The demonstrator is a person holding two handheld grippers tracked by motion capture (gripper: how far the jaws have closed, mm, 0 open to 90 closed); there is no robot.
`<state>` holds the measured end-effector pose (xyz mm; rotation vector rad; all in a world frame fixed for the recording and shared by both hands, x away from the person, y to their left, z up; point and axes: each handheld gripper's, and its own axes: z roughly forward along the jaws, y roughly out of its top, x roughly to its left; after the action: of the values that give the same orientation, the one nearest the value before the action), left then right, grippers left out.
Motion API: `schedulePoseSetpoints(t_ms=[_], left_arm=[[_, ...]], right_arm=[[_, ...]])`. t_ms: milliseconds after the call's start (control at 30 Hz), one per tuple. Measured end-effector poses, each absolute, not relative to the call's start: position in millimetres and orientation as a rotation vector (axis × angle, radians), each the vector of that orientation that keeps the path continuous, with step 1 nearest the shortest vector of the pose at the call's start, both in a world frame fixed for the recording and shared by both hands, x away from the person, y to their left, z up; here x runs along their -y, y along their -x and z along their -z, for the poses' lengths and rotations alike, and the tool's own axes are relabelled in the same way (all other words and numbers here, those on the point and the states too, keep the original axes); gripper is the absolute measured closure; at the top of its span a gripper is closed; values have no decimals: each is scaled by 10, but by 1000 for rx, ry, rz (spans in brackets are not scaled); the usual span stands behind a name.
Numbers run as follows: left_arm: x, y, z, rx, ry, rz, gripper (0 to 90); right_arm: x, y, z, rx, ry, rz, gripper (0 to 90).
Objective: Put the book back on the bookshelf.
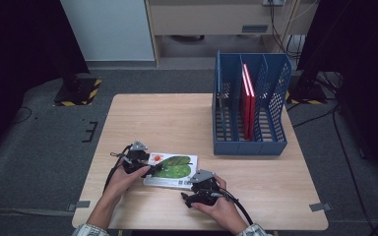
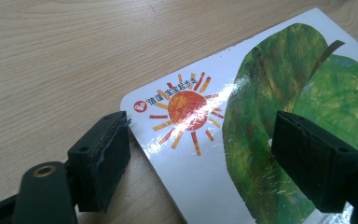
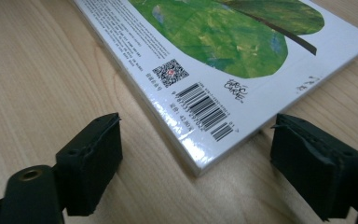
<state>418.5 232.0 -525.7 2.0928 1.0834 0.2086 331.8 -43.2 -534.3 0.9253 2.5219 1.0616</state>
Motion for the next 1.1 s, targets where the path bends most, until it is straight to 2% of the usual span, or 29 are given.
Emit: schedulePoseSetpoints(t_ms=[400,733,1100], left_arm=[[-2341,-4167,5201,-1089,-2072,-204,245],[-2330,-4286,5238,-1047,-2124,-253,197],[-2300,-4360,5265,-1027,-2135,-218,193]], right_arm=[[374,-3419,5359,-2536,-935,-1035,53],[402,-3473,5375,-2524,-932,-1062,56],[389,-3470,5382,-2514,-937,-1060,45]])
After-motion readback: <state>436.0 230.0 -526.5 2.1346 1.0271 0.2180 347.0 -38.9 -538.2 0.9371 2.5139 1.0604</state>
